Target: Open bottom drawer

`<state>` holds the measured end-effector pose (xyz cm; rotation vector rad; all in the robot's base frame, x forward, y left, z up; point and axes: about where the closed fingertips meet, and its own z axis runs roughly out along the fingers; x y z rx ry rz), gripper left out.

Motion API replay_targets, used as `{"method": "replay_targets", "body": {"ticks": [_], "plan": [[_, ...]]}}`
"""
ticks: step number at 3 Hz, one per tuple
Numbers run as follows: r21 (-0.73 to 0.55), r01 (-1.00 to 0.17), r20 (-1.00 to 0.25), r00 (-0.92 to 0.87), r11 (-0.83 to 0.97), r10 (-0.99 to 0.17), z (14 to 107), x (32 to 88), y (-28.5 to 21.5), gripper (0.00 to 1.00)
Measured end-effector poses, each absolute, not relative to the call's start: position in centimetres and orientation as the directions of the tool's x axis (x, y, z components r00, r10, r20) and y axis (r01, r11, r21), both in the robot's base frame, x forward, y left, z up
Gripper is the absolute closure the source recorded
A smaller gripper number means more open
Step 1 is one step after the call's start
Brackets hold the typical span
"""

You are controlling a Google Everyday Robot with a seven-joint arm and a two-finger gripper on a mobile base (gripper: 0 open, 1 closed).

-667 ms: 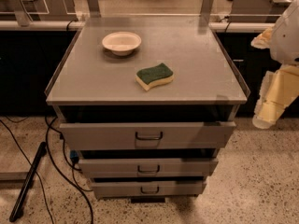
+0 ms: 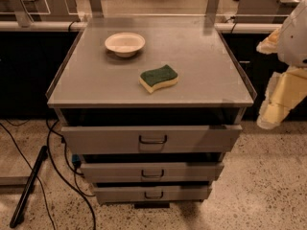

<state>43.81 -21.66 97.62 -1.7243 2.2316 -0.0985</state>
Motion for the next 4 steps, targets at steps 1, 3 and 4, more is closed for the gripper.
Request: {"method": "replay_targets", "body": {"ticks": [1,3,4], "plan": [[-0.247,-0.925,-0.235,-0.230,0.287,-0.944,95.9,43.2,-21.6,0.36],[-0.089,-0.944,-0.274,-0.283,0.317,-0.919,83.3,37.7,-20.5,0.86],[0.068,-0.944,-0.223,-0.329,0.322,-0.917,76.0,34.0,-19.9,0.71]]}}
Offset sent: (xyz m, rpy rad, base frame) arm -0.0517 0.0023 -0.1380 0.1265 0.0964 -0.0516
